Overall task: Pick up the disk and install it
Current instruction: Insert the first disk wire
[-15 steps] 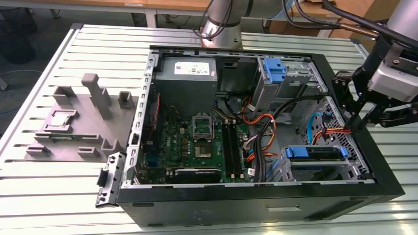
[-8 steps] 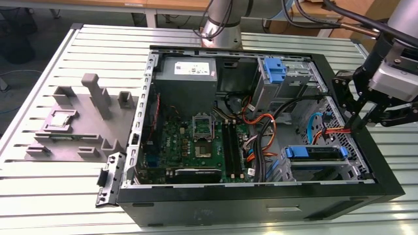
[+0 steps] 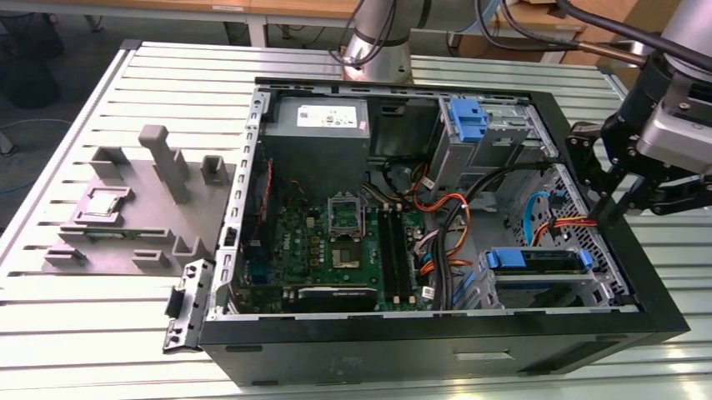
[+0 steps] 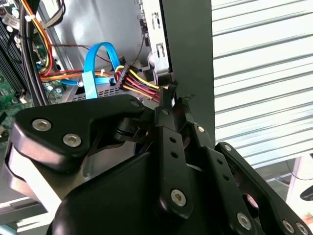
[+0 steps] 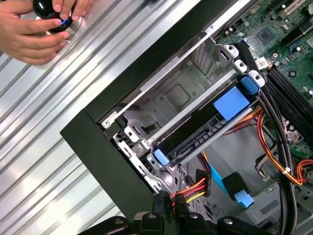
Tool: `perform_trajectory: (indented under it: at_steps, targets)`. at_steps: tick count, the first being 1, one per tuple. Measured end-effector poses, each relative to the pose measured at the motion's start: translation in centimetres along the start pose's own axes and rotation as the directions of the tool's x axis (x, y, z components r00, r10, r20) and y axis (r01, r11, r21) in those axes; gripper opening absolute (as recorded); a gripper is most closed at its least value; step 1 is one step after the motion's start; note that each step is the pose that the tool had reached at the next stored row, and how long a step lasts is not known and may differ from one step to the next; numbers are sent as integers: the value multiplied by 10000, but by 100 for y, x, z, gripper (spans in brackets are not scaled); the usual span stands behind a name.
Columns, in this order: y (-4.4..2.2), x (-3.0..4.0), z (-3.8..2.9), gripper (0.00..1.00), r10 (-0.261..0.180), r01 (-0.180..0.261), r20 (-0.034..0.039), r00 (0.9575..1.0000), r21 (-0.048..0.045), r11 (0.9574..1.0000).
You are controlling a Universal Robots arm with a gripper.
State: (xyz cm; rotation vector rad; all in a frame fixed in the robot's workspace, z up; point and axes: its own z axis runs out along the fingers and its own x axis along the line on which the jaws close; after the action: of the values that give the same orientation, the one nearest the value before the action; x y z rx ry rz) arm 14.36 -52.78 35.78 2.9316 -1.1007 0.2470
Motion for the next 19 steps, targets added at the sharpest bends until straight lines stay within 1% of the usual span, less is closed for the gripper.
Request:
perform_trajectory:
  at_steps: [3, 8, 12, 14, 19]
  targets:
    - [0, -1, 5, 24, -133, 133, -30, 9999, -3, 9999]
    - [2, -6, 41, 24, -406, 407, -70, 9992, 82, 9991]
    - [4, -8, 56, 24, -591, 592, -104, 9982, 144, 9981]
    - [3, -8, 59, 24, -623, 624, -106, 9980, 161, 9979]
    - [4, -8, 57, 24, -622, 624, -103, 9980, 161, 9979]
